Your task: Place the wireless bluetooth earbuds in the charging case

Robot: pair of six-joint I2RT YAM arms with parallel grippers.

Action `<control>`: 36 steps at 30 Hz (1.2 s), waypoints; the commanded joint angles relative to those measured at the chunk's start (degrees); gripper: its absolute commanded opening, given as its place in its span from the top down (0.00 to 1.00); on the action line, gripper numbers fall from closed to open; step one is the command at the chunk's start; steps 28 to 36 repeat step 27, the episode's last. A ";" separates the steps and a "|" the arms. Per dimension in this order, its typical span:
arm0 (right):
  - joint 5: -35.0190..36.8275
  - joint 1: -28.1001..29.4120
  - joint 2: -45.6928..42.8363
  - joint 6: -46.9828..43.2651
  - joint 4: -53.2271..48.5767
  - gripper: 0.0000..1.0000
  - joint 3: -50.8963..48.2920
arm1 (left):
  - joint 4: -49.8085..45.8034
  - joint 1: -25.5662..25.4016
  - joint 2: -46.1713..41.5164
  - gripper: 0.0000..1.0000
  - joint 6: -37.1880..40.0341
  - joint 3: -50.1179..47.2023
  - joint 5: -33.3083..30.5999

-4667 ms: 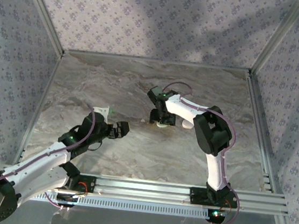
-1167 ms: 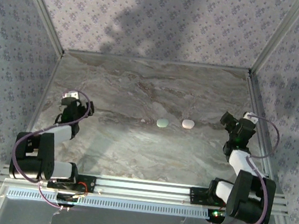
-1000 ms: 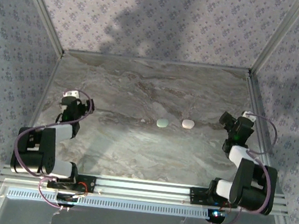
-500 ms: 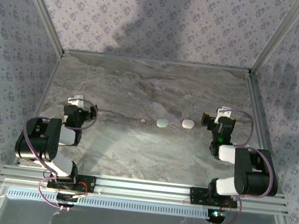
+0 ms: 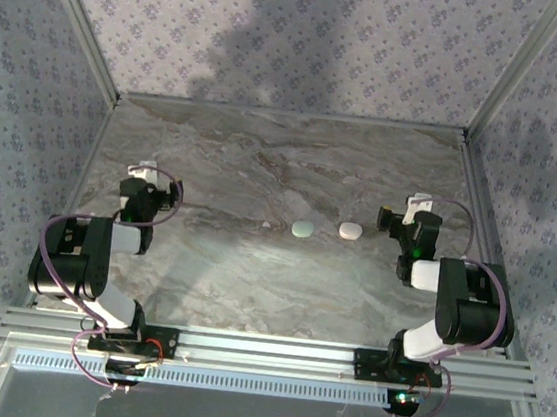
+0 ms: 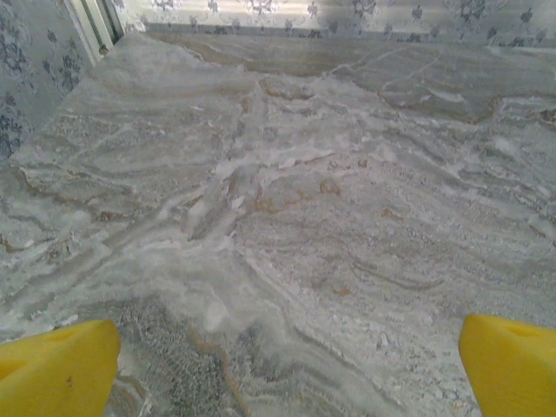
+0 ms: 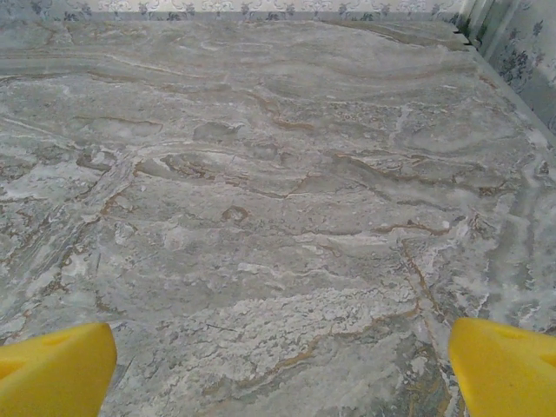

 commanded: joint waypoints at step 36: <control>-0.10 0.54 0.36 0.31 -0.84 0.00 0.99 | -0.40 -0.76 0.47 0.00 1.05 0.77 -0.20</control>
